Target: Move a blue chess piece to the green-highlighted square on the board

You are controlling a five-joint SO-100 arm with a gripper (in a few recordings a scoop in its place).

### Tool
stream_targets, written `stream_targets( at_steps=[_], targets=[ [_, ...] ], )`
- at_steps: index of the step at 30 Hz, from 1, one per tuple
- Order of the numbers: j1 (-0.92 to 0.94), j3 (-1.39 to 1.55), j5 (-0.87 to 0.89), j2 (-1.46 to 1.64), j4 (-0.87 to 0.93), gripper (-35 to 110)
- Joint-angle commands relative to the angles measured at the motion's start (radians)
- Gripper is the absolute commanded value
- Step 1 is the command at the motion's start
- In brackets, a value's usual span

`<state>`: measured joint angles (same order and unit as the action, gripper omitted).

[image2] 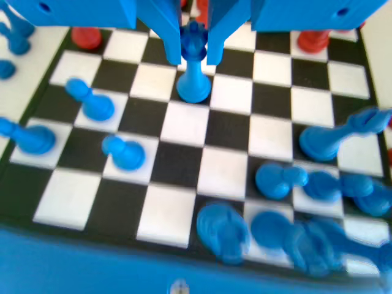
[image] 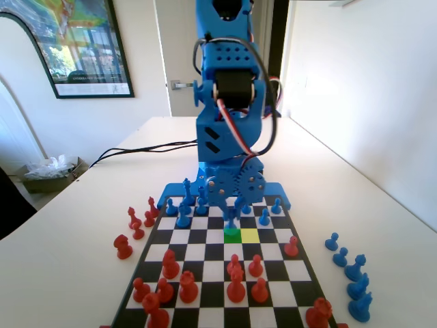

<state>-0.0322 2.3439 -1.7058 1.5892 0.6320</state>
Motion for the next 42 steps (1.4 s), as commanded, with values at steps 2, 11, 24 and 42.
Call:
stream_targets(
  at_steps=[2,11,24,42],
  targets=[
    [-0.011,0.009,-0.021,0.081,-0.014,1],
    [0.0,0.002,-0.018,0.081,-0.034,7],
    [-0.005,0.012,-0.006,0.11,-0.028,13],
    [-0.035,-0.044,0.023,0.459,0.334,2]
  ],
)
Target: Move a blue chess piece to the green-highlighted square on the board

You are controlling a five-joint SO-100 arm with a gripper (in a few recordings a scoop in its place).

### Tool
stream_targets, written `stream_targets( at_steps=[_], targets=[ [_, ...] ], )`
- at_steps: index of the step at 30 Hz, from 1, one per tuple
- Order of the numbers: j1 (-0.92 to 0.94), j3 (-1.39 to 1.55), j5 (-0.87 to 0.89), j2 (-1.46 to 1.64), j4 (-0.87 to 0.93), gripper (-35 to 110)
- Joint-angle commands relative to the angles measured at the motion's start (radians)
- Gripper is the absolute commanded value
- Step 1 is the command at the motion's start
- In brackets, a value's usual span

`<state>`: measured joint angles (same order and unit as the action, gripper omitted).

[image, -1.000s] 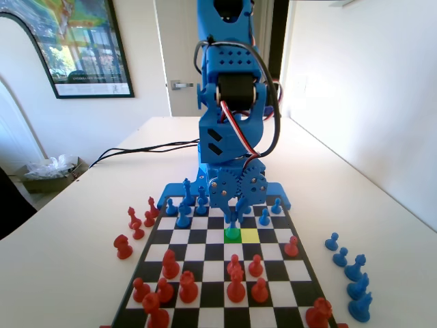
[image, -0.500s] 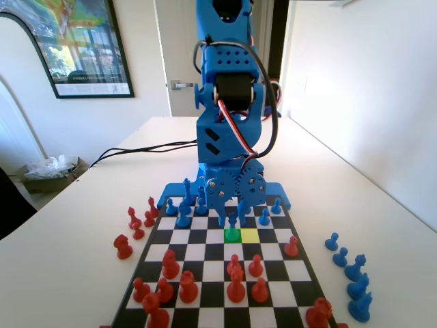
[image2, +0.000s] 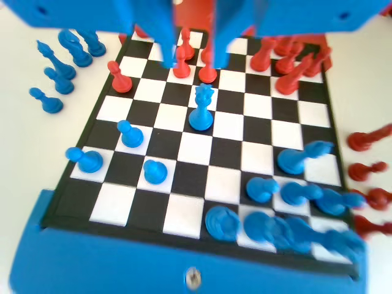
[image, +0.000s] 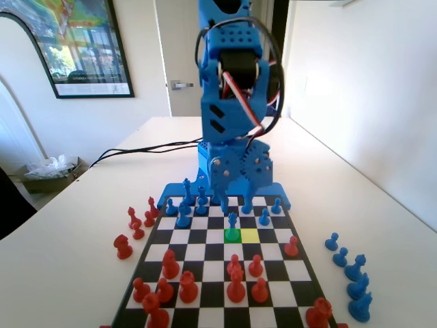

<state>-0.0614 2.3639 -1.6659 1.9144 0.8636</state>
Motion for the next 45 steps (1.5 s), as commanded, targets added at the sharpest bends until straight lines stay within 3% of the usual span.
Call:
stream_targets(
  at_steps=[1,24,45],
  targets=[
    [-0.006,-0.074,-0.025,0.163,0.132,2],
    [-0.031,-0.296,-0.124,0.799,0.799,1],
    [0.017,-0.189,-0.077,1.02,0.739,1]
  ],
)
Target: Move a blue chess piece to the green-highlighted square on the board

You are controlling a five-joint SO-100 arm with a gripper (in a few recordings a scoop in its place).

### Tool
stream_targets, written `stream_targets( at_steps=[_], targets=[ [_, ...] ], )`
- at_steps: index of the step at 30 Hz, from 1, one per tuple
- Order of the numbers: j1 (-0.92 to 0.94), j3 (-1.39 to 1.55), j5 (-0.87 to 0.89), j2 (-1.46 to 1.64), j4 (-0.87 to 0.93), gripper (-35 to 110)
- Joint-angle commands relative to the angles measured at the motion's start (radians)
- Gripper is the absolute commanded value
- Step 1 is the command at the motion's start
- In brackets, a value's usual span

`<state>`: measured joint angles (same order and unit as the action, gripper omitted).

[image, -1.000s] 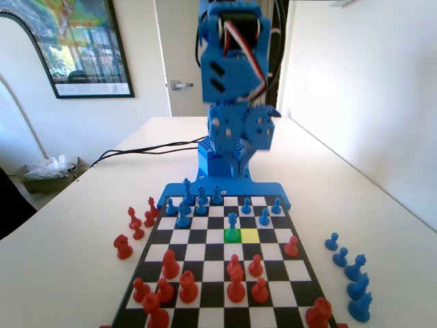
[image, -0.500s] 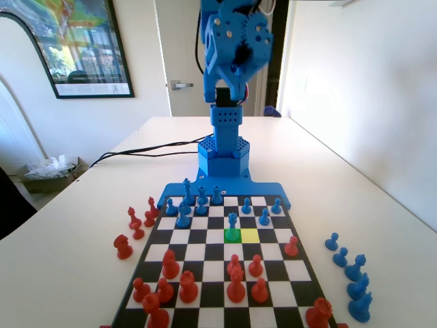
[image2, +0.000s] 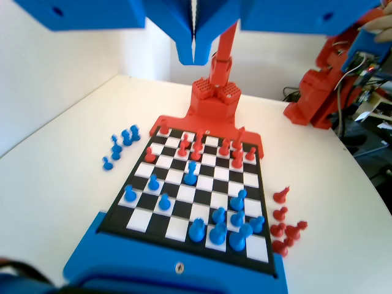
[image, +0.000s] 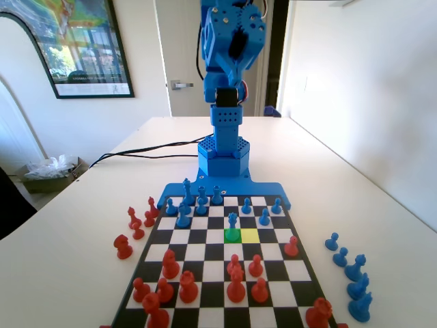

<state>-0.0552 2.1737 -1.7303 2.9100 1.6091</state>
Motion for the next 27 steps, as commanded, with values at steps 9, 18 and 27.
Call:
stream_targets(
  at_steps=[9,18,27],
  targets=[
    [0.058,0.006,-0.011,0.123,-0.031,2],
    [0.083,0.006,-0.009,0.144,-0.034,2],
    [0.078,0.006,-0.009,0.144,-0.034,2]
  ],
)
